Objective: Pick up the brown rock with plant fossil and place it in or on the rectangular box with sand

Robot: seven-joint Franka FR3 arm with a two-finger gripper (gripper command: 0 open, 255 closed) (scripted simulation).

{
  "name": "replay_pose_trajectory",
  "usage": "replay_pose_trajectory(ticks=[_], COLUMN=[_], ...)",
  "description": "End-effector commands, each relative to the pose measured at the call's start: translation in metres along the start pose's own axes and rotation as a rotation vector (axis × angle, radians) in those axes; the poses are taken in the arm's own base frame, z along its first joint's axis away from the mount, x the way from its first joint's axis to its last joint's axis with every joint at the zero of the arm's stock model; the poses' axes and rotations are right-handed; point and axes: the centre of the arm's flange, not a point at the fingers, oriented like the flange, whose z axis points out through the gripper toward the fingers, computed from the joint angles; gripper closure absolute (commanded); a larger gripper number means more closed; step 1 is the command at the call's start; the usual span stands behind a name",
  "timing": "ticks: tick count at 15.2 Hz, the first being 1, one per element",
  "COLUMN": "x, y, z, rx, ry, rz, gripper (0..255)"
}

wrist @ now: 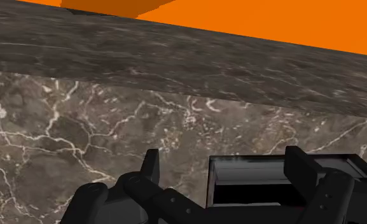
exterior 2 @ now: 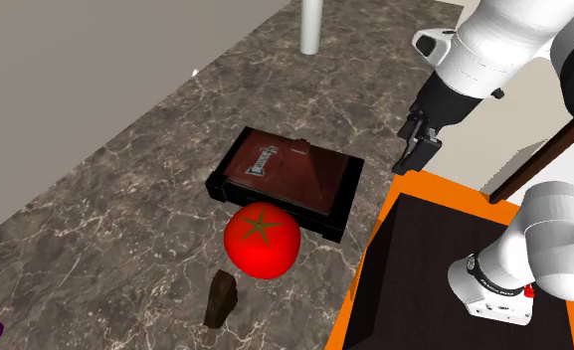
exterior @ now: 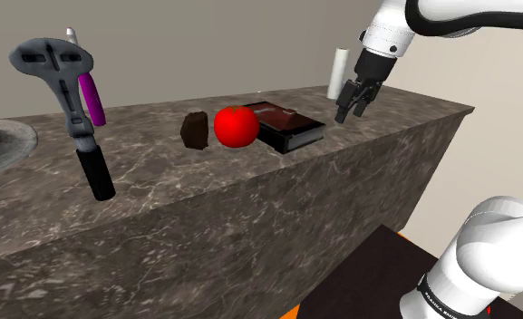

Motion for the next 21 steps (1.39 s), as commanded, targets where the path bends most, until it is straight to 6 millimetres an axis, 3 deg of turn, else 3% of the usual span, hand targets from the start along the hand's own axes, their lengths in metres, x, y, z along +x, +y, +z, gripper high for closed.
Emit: replay_pose_trajectory(ticks=[1, 21], x=[0.0, 0.141], y=[0.0, -0.201], z=[0.0, 0.021], rx=[0.0, 0.122], ry=[0.0, 0.03], rz=[0.0, -0.218], gripper=[0, 0])
